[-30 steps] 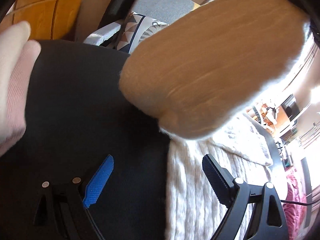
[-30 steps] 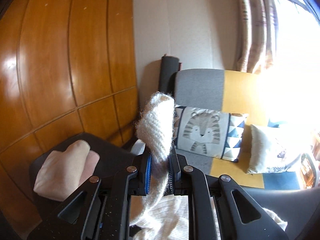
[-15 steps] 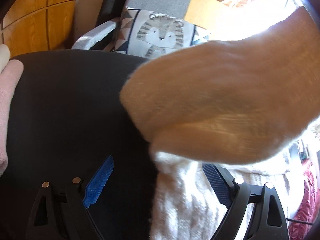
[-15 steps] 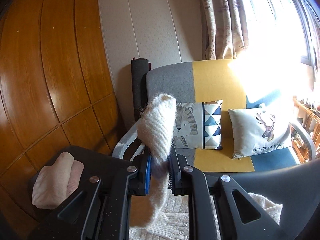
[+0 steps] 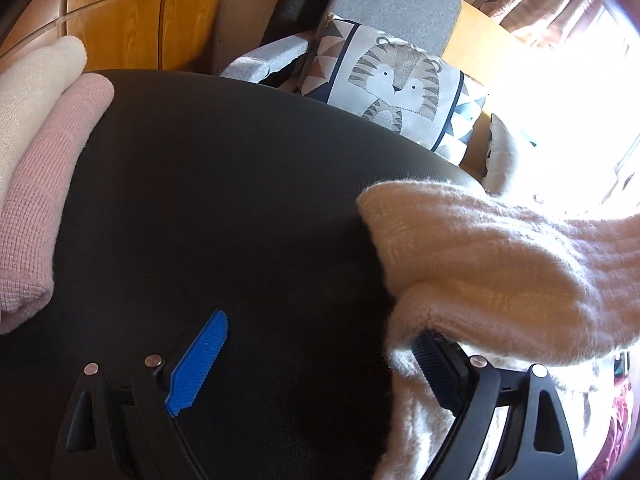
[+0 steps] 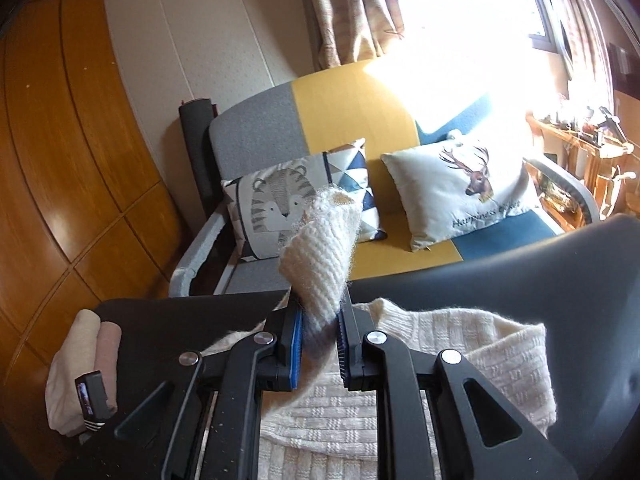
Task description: Fold clothes
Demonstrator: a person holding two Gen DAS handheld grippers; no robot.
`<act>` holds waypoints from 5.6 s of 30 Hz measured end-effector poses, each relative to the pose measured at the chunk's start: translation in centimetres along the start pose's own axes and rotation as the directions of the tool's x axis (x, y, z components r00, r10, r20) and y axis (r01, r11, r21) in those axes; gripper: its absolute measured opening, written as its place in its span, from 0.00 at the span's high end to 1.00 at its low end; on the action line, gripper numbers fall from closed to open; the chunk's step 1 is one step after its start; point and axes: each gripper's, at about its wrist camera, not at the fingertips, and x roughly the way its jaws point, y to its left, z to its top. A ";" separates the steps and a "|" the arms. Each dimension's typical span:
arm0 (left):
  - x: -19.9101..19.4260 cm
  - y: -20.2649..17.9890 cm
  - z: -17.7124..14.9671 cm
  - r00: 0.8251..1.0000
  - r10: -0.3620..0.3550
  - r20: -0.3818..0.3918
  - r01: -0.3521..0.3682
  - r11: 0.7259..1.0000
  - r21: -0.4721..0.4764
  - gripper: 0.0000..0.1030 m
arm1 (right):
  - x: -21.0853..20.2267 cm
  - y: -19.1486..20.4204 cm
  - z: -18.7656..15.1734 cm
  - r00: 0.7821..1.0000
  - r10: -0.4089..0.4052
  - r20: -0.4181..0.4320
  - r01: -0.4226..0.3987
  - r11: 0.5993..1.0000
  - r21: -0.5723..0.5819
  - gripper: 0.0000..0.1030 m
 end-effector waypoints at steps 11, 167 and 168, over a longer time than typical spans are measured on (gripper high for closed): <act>-0.3 -0.3 -1.3 1.000 0.031 -0.001 -0.031 0.997 0.065 0.10 | 4.8 -7.9 -7.5 0.971 -0.115 -0.209 0.138 0.986 0.097 0.85; 2.9 -18.2 -0.6 0.997 -0.045 0.067 0.010 0.893 0.451 0.00 | 10.3 -9.0 -10.9 0.930 -0.221 -0.294 0.164 0.965 -0.206 0.00; 2.9 -18.1 -0.6 0.997 -0.050 0.066 0.015 0.894 0.448 0.00 | 10.3 -9.0 -10.8 0.930 -0.220 -0.293 0.163 0.965 -0.206 0.00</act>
